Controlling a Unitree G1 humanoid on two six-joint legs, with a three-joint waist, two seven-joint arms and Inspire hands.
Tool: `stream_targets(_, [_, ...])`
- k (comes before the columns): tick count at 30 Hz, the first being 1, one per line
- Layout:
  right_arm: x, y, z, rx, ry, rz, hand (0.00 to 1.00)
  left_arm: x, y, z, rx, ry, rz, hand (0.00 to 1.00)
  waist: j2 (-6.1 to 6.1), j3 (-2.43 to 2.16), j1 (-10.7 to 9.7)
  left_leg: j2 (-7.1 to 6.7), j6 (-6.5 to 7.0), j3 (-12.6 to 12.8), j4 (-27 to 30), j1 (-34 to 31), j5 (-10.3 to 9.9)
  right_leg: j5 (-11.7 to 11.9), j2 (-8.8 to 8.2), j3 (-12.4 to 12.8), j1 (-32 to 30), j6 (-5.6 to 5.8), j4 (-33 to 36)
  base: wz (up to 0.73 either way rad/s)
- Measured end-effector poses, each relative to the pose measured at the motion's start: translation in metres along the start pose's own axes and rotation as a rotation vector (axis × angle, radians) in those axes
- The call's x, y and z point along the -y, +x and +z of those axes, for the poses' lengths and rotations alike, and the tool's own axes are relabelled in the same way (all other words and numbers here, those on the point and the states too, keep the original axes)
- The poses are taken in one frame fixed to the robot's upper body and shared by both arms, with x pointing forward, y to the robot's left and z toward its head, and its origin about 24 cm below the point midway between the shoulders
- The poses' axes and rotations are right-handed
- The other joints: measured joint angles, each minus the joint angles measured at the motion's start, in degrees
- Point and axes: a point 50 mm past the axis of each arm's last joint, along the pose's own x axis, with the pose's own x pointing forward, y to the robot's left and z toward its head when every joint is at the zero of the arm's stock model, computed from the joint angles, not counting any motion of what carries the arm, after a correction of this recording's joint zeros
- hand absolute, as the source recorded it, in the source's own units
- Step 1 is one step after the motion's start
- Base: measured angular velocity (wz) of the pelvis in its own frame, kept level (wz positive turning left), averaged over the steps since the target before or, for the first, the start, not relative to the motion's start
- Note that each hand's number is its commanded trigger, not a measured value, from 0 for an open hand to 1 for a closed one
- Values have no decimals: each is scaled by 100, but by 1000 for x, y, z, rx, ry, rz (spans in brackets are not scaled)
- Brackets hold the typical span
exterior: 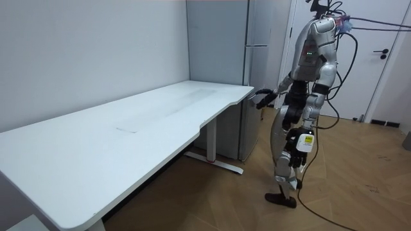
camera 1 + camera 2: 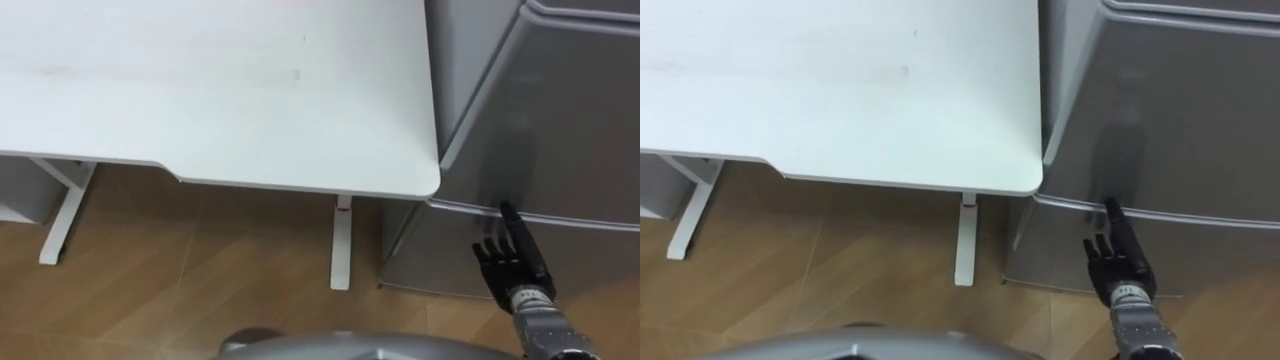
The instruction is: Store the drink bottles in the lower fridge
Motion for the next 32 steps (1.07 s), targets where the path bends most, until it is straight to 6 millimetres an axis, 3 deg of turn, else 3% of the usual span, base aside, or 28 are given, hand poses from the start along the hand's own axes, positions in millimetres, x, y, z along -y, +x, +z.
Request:
stream_targets(1, [9,-3,-6,-46,-65,-35,0,-1,0,-1,-3,7,5,0,-46,-25,0,-9,0,-17,-3,7,0,0,8,-4,39,0,-41,16])
stream_targets(3, [22,-8,-16,-119,-169,-84,0,-2,0,-3,-12,22,11,0,-92,-24,-15,-18,0,-66,8,6,0,-1,8,-14,82,2,-37,16])
stream_targets(7, [58,-26,-36,-281,-365,-205,0,-4,0,-5,-13,104,20,0,-145,8,-38,-32,1,-164,0,-16,-5,-1,9,-19,91,3,-35,12])
stream_targets(13, [81,-41,-47,-444,-694,-269,0,6,4,8,12,195,15,0,-140,23,-92,-24,7,-200,99,-170,-15,1,20,9,30,0,-21,1])
stream_targets(22, [85,-43,-45,-440,-749,-312,0,10,5,21,42,420,6,0,-116,10,-168,-77,14,-338,216,-492,-10,-26,7,-93,-206,7,-45,10])
stream_targets(25, [84,-41,-43,-437,-786,-311,0,12,6,21,28,489,3,0,-132,1,-299,-108,16,-367,187,-505,-9,-47,-18,-152,-208,32,-46,10])
stream_targets(32, [80,-38,-38,-425,-888,-311,0,19,6,28,47,554,-23,0,-139,-4,-451,-107,17,-318,83,-382,-8,-50,-25,-61,-189,40,-39,-4])
